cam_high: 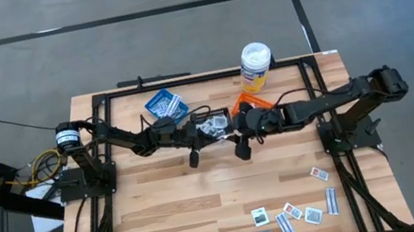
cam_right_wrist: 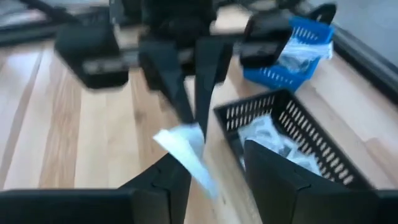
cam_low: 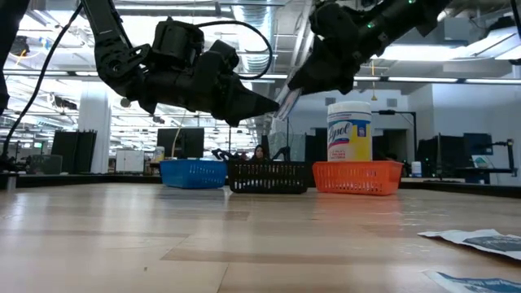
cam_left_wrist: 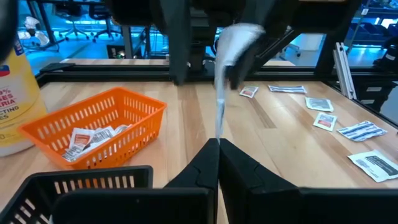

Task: Pick & Place First Aid Supplies
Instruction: Put the bandage into the blue container

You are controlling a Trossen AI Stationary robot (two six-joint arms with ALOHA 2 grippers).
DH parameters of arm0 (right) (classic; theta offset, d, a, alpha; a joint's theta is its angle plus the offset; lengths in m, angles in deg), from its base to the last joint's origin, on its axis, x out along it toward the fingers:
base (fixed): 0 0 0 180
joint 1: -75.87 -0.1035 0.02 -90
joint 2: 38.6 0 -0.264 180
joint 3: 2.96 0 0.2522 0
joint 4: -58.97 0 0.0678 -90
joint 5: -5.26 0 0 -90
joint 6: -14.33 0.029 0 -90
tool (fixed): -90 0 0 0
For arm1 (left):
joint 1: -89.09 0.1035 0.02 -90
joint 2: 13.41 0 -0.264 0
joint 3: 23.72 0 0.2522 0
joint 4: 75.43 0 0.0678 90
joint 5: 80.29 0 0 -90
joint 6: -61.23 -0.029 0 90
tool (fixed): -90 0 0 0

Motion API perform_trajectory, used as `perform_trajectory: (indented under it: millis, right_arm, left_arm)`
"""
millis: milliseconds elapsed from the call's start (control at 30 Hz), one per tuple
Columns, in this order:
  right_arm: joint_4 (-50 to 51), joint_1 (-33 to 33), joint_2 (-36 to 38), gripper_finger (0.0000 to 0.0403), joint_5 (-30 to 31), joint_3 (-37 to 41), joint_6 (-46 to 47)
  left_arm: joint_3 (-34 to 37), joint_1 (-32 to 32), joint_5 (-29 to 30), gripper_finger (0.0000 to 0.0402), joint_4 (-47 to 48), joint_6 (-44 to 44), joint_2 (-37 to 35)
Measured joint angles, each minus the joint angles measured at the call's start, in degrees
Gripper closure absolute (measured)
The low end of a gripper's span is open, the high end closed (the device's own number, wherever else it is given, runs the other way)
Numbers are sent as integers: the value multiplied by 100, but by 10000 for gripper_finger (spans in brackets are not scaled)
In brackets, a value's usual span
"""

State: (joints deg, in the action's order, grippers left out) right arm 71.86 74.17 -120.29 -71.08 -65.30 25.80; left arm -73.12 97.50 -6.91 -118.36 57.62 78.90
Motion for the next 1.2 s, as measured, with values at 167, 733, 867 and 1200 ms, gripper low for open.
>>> perform_trajectory:
  millis: [167,733,867,1200]
  right_arm:
    - [-119,107,-11,283,-27,0,-2]
    - [-129,60,-11,389,-176,0,-150]
    - [-130,59,-8,381,-168,0,-148]
    - [-165,64,-2,347,277,0,-153]
  left_arm:
    - [0,0,2,395,-13,-2,0]
    - [0,-1,326,395,52,2,0]
    - [0,-2,328,395,77,2,0]
    - [0,0,333,395,112,2,0]
